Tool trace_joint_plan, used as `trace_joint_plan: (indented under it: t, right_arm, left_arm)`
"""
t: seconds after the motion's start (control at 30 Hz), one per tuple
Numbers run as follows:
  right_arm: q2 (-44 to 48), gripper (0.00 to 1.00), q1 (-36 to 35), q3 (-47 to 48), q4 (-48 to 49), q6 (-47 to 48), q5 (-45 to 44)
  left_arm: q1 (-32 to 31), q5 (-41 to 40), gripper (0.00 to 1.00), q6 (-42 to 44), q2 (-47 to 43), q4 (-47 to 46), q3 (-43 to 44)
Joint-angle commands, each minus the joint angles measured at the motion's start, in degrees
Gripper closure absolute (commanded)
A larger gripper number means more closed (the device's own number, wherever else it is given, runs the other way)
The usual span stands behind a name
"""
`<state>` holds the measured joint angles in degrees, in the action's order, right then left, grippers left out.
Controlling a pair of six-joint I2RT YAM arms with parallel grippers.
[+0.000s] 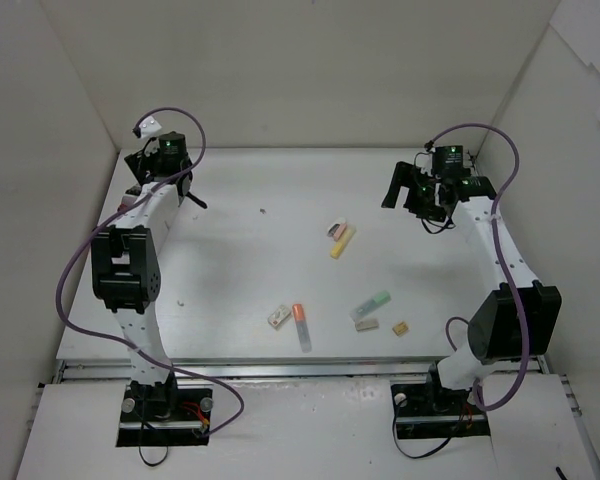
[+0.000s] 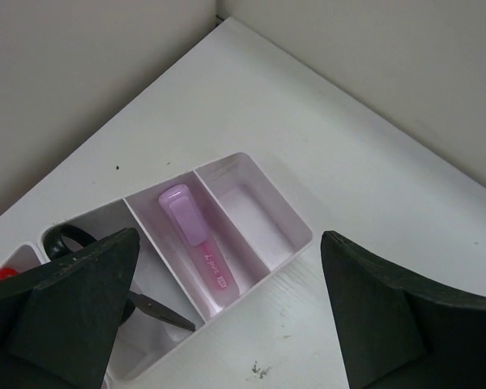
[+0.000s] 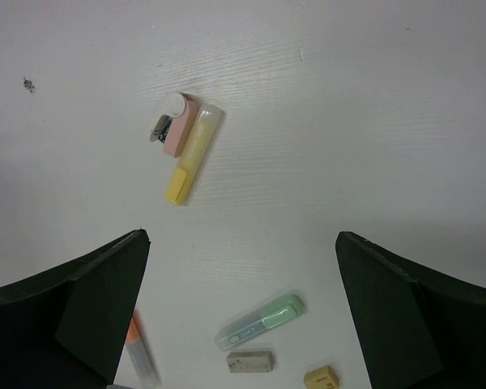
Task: Sort the stationery into containers
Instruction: Place the stationery in the storage box, then pick up the stationery from the center of the board.
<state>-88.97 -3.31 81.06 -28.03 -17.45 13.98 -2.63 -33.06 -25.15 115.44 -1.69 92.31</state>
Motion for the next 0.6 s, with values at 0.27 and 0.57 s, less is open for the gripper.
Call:
trace_joint_plan:
  t: [0.27, 0.57]
  right_arm:
    - [5.5, 0.02, -3.9, -0.7, 3.3, 2.6, -2.5]
    - [5.6, 0.02, -7.7, -4.7, 4.3, 3.3, -3.7]
  left_arm:
    - [-5.3, 2.6, 0.00, 7.1, -12.7, -2.8, 0.2]
    - [-9.1, 13.7, 0.00, 4.3, -18.1, 10.2, -0.5]
